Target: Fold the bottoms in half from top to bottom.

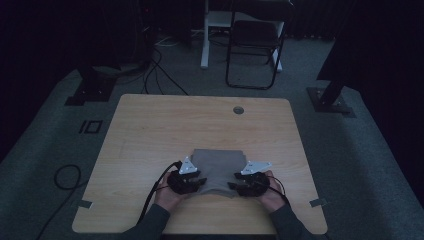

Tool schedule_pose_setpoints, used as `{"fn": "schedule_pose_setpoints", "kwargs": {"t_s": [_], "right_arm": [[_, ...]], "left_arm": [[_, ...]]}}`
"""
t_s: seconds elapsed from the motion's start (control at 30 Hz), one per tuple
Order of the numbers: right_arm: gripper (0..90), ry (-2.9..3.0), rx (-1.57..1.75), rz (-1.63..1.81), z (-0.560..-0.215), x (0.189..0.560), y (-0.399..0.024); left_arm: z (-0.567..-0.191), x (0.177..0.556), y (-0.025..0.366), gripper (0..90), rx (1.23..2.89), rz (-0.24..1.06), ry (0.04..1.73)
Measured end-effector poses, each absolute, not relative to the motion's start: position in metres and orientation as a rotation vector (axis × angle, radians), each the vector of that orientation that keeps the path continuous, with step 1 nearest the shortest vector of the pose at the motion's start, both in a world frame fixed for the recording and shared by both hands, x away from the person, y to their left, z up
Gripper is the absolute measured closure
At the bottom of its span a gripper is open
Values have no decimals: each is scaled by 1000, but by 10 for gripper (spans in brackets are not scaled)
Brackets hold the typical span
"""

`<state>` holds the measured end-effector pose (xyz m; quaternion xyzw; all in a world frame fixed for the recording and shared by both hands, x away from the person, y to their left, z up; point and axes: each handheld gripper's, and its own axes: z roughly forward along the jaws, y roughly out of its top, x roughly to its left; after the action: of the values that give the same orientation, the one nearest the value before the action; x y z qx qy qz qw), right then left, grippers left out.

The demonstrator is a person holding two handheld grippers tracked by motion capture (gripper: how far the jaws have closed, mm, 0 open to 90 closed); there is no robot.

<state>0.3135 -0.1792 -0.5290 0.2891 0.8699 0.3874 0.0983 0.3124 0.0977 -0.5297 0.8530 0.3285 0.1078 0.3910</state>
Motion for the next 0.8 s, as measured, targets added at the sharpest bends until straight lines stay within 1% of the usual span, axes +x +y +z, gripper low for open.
{"fn": "schedule_pose_setpoints", "kwargs": {"t_s": [0.23, 0.3, 0.5, 0.67, 0.8], "right_arm": [[528, 2546, 878, 1086, -537, 331, -172], [528, 2520, 884, 1062, -538, 339, -170], [526, 2446, 946, 1046, -540, 369, -162], [519, 2394, 1006, 1059, -541, 398, -157], [512, 2370, 1038, 1091, -543, 414, -154]], "left_arm": [[-539, 329, 94, 643, 2185, 313, 924], [-540, 336, 91, 645, 2185, 351, 938], [-542, 373, 87, 645, 2141, 448, 1039], [-543, 400, 88, 637, 2086, 466, 1126], [-542, 412, 93, 622, 2066, 485, 1158]]}}
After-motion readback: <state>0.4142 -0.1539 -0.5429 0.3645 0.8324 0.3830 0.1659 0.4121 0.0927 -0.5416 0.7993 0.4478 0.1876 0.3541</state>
